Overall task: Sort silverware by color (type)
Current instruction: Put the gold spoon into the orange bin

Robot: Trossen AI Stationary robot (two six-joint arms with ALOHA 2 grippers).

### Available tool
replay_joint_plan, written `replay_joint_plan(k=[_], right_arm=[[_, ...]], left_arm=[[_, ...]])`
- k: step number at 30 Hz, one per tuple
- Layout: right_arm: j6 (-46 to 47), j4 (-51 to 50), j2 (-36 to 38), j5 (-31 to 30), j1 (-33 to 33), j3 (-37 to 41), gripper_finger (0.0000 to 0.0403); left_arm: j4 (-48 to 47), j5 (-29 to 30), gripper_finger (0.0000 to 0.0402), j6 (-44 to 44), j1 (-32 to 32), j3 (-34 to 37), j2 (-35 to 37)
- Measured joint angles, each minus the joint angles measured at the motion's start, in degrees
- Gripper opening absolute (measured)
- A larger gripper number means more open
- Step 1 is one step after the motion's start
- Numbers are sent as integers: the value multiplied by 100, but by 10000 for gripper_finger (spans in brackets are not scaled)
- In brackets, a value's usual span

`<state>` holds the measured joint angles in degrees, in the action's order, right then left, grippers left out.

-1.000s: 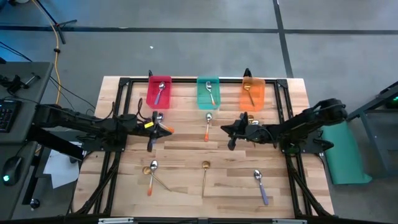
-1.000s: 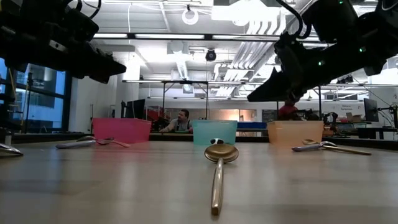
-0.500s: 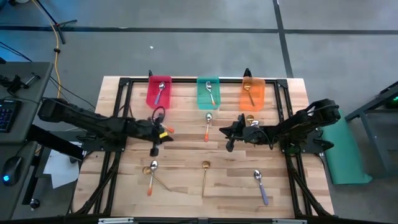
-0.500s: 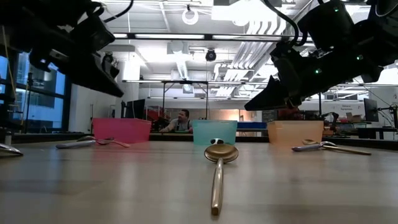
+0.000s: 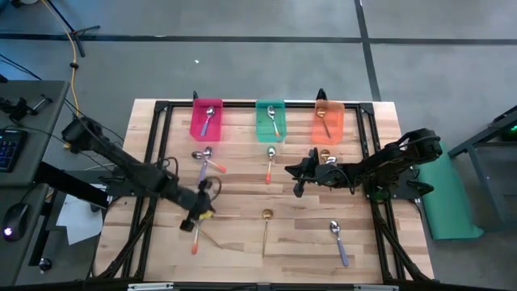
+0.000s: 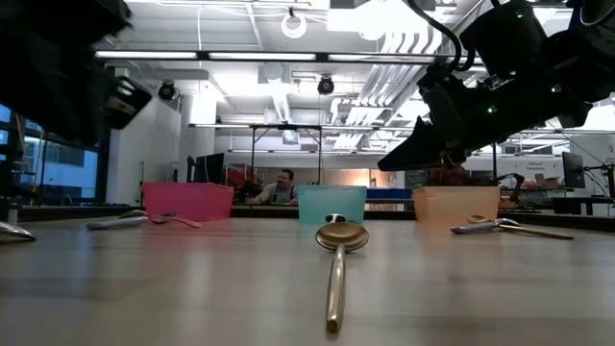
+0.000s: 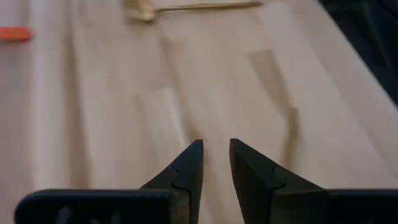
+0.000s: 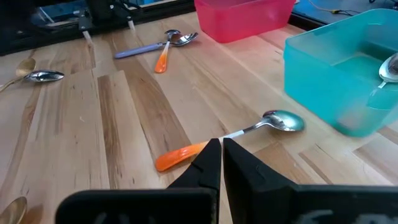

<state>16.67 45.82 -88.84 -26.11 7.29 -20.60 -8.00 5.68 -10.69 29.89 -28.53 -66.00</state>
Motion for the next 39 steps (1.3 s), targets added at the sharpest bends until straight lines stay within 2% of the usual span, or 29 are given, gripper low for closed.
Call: replay_joint_plan(k=[6,12,22,39], right_arm=[[0,-4,0,-2,0,-1,0],[2,-7,0,-2,0,-2,0],[-15,-7,0,-7,191,-2,0],[-17,-7,0,-25,214,-2,0]], left_arm=[[-101,438,99,-110,890,-404,-675],[-642,543,111,-120,1340,-820,-1425],[-1274,569,108,-125,1417,-1367,-2354],[-1665,446,46,-276,1414,-1410,-2436]])
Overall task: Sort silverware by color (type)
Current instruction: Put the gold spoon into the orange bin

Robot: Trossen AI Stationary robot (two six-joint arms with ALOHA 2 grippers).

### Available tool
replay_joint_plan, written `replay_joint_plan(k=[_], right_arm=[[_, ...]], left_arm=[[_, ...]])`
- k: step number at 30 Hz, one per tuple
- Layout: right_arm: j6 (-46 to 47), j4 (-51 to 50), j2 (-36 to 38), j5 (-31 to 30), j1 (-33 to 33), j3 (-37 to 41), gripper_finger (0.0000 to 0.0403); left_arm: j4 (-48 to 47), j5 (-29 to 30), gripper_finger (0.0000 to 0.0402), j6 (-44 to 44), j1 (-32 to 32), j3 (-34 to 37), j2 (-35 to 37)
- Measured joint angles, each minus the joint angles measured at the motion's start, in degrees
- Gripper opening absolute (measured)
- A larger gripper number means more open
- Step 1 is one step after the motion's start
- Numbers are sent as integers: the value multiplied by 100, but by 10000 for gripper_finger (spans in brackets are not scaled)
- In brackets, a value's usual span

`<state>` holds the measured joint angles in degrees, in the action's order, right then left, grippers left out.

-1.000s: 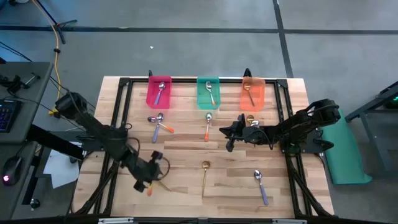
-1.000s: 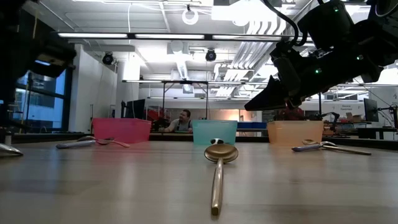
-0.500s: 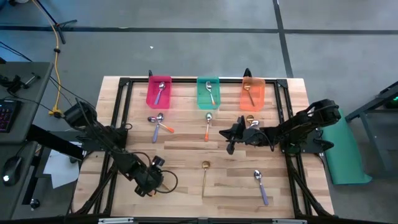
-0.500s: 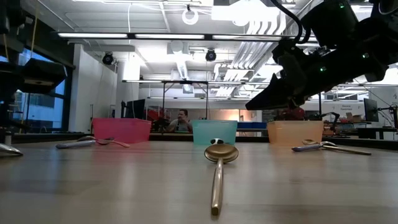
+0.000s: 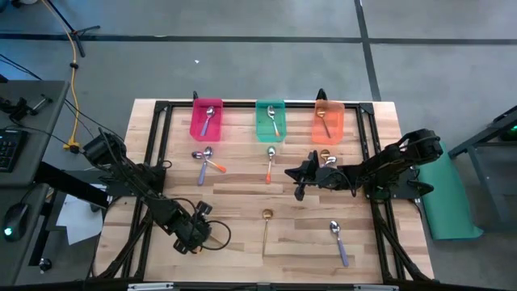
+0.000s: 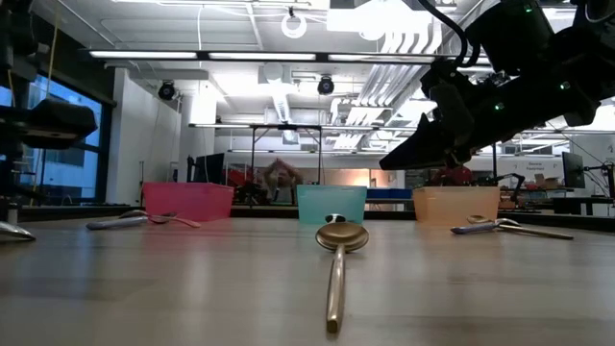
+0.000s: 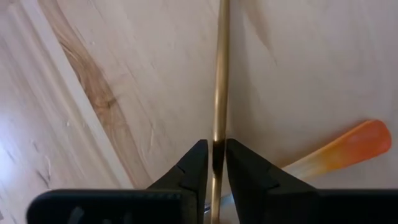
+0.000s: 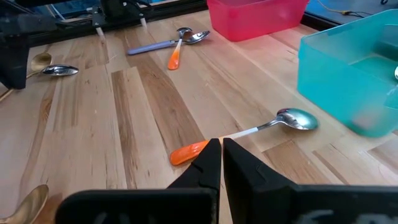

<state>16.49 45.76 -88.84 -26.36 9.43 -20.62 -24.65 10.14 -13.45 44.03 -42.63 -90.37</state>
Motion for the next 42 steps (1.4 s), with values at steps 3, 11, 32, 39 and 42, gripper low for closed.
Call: replay_joint_plan(k=[3,11,32,39,42], right_arm=[[0,1,0,1,0,0,0],[0,0,0,3,0,0,0],[24,8,0,30,0,-2,0],[683,-124,-69,437,-2,-431,0],[861,-423,-341,735,0,-929,0]], left_arm=[[1,-63,33,0,0,0,0],[18,-237,8,54,-2,0,0],[-633,561,6,1574,-308,-382,151],[-721,1366,5,2771,-874,-382,151],[-688,1722,5,3274,-1103,-382,151]])
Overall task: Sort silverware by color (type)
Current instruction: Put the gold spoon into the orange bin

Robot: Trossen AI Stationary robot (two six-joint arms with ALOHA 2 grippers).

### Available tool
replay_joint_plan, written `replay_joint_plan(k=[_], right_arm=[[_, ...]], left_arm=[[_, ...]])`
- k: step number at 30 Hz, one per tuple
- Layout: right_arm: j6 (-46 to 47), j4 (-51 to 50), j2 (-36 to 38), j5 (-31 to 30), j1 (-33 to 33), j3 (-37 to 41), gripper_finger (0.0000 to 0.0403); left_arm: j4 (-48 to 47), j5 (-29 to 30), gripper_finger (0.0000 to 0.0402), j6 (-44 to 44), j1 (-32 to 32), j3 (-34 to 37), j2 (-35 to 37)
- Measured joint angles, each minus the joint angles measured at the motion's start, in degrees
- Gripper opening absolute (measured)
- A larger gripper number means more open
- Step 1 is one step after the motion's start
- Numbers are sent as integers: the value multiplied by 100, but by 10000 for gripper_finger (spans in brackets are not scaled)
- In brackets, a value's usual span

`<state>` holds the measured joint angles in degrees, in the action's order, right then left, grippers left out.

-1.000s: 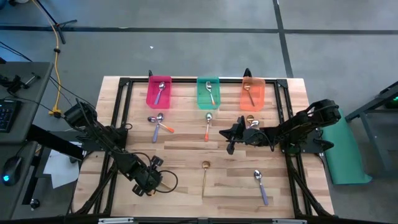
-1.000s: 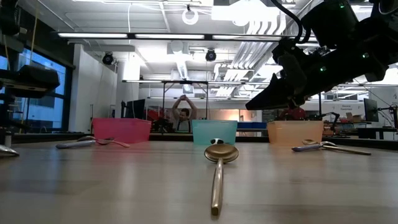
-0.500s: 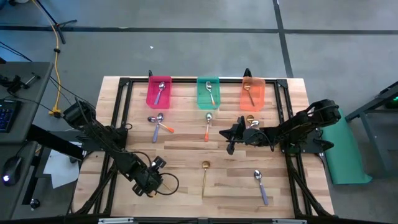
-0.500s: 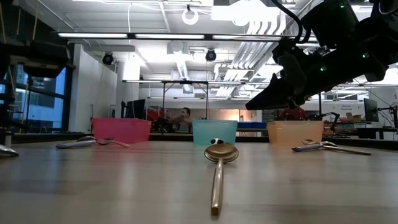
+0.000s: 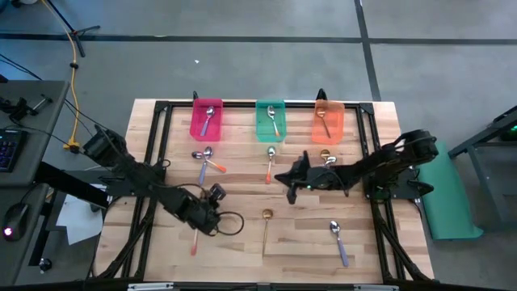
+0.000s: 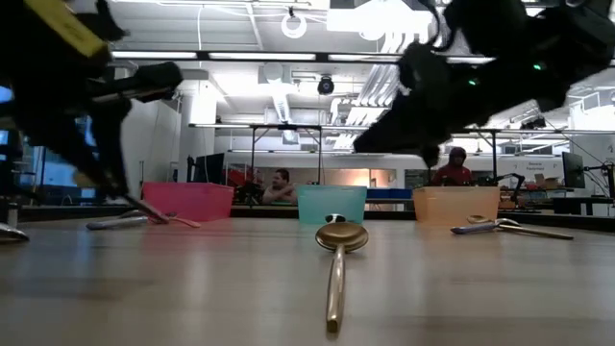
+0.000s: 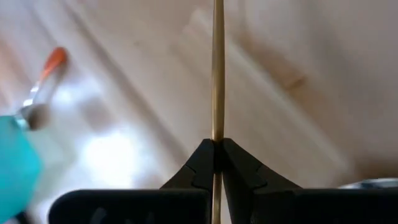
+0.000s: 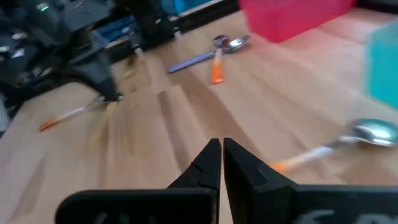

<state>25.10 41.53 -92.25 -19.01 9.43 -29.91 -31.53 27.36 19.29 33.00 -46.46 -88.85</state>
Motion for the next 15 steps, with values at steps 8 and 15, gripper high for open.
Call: replay_joint_plan(k=[8,15], right_arm=[[-5,-437,-1425,625,0,-1677,20],[-98,-1267,-2383,1030,-39,-3096,105]], left_arm=[[368,523,5,912,-387,0,2],[455,694,5,953,-409,0,2]])
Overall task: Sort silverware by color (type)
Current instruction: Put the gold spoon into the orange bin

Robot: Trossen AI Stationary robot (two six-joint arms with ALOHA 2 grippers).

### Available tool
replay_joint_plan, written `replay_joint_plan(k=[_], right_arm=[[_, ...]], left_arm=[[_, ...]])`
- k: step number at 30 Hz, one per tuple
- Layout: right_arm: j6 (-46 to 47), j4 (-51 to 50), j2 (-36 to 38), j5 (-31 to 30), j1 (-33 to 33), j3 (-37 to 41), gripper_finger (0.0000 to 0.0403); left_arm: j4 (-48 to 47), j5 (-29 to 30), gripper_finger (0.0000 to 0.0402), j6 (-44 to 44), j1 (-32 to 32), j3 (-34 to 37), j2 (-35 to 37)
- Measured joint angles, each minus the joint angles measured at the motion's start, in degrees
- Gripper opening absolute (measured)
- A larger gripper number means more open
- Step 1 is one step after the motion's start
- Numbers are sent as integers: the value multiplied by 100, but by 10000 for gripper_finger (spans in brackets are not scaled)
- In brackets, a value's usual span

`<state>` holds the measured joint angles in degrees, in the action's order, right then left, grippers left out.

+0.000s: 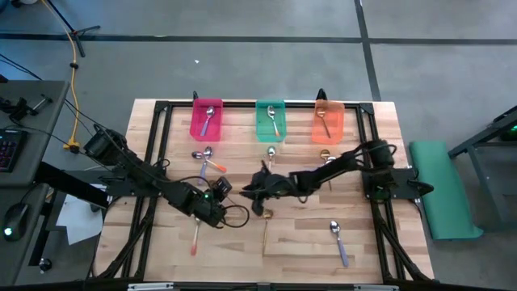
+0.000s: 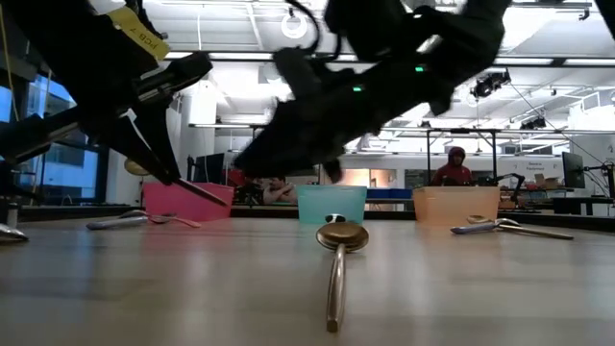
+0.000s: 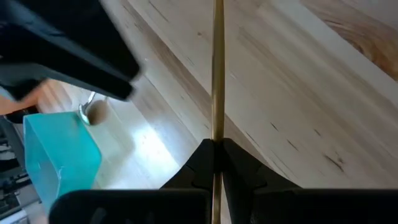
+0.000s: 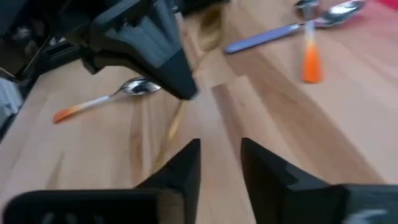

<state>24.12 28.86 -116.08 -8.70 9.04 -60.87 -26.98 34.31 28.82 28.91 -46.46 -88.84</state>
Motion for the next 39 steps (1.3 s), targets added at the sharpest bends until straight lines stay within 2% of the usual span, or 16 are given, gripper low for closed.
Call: replay_joint_plan(k=[3,7,28,35,39], right_arm=[[-4,-66,-280,192,-31,-389,129],[3,-79,-510,335,-69,-612,141],[140,183,-598,907,-85,-618,141],[199,249,-600,1364,-72,-615,141],[282,263,-603,1415,-86,-615,141]], left_arm=[[17,73,5,2,15,0,2],[45,92,5,-9,15,0,4],[414,44,5,107,2,0,4],[466,156,5,93,-122,-4,7],[466,115,5,110,-186,-4,7]])
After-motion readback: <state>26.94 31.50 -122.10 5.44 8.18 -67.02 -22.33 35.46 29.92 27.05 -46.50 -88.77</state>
